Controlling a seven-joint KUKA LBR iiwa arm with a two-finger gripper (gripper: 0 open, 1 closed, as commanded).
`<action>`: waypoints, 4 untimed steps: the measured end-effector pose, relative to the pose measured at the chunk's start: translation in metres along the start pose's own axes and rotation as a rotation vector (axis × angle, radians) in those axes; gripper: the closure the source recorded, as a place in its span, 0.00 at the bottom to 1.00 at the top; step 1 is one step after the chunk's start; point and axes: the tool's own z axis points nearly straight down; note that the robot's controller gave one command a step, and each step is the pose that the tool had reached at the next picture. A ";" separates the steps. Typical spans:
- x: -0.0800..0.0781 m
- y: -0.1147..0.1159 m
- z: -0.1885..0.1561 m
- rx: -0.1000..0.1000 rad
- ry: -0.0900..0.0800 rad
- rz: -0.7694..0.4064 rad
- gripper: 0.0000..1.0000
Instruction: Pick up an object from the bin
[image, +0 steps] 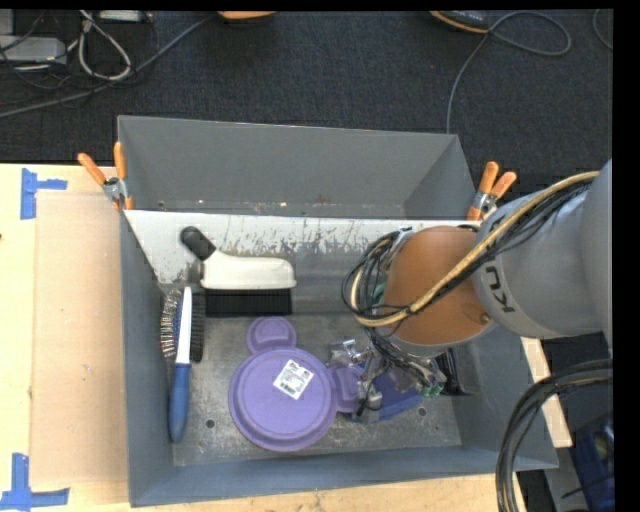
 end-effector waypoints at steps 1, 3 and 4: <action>-0.004 -0.024 -0.018 -0.004 0.002 -0.031 1.00; 0.004 -0.039 -0.022 -0.004 0.000 -0.012 1.00; 0.007 -0.042 -0.020 -0.004 0.000 -0.005 1.00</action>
Offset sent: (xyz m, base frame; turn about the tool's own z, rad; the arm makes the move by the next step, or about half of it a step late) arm -0.0036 -0.0063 0.0126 0.0048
